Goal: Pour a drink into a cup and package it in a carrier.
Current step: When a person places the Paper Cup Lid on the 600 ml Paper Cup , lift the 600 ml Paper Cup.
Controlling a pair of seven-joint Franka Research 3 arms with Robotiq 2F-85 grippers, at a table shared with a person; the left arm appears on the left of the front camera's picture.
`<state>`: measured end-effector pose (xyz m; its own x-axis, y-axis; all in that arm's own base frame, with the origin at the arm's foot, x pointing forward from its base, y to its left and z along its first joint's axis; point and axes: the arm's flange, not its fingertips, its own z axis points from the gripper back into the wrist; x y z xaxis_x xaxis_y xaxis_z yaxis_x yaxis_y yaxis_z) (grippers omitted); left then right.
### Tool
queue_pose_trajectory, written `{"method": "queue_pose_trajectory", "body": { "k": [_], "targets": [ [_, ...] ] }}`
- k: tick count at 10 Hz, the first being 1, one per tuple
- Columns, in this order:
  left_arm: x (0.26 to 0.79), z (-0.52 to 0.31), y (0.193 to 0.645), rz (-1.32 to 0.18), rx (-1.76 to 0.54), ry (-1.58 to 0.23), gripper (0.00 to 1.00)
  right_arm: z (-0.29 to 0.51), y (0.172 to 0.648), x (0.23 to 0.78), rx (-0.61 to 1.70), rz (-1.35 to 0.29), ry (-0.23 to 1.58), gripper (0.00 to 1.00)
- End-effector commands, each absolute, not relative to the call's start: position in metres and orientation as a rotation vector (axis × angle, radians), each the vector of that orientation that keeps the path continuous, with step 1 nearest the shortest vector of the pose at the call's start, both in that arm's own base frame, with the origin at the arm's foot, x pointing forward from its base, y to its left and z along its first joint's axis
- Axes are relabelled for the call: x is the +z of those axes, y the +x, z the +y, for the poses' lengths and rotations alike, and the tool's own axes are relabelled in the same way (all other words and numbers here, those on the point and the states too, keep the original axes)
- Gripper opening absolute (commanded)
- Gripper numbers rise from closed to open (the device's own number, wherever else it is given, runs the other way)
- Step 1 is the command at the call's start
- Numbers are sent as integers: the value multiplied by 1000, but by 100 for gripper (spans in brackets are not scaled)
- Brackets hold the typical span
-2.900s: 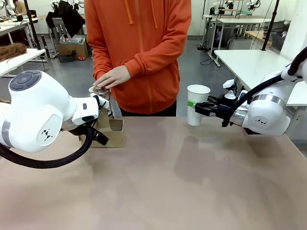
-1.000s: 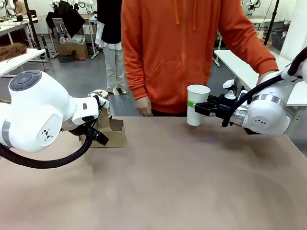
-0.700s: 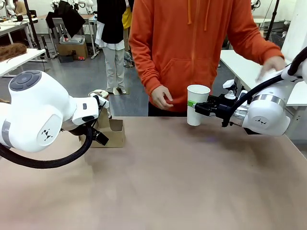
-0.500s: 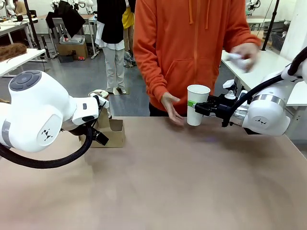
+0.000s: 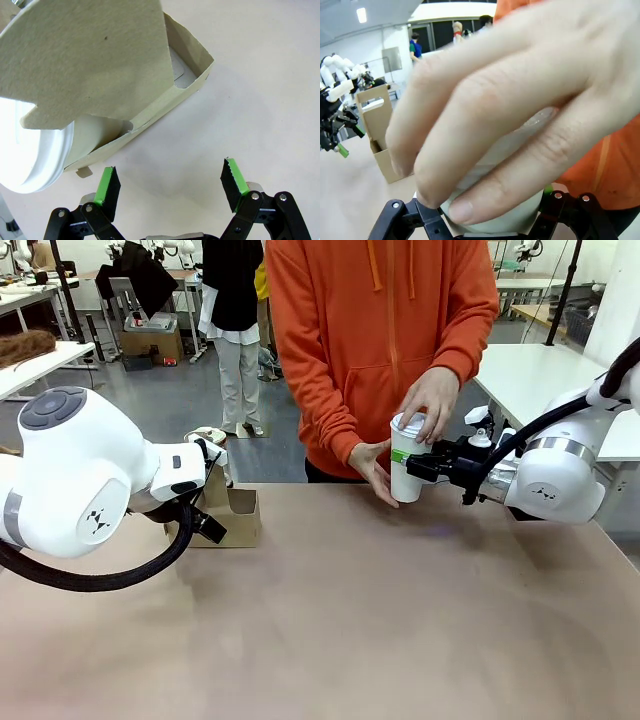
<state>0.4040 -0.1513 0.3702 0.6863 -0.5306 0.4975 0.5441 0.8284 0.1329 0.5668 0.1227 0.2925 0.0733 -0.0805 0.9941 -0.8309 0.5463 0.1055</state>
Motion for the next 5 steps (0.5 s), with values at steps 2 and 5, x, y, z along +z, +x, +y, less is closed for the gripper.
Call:
{"method": "queue_pose_trajectory", "body": {
  "k": [2,5],
  "targets": [
    [371,-151,404,-550,-602,-28,100,125,567,295,678,-1404,845,80],
    [371,-151,404,-550,-602,-28,100,125,567,295,678,-1404,845,80]
  ]
}}
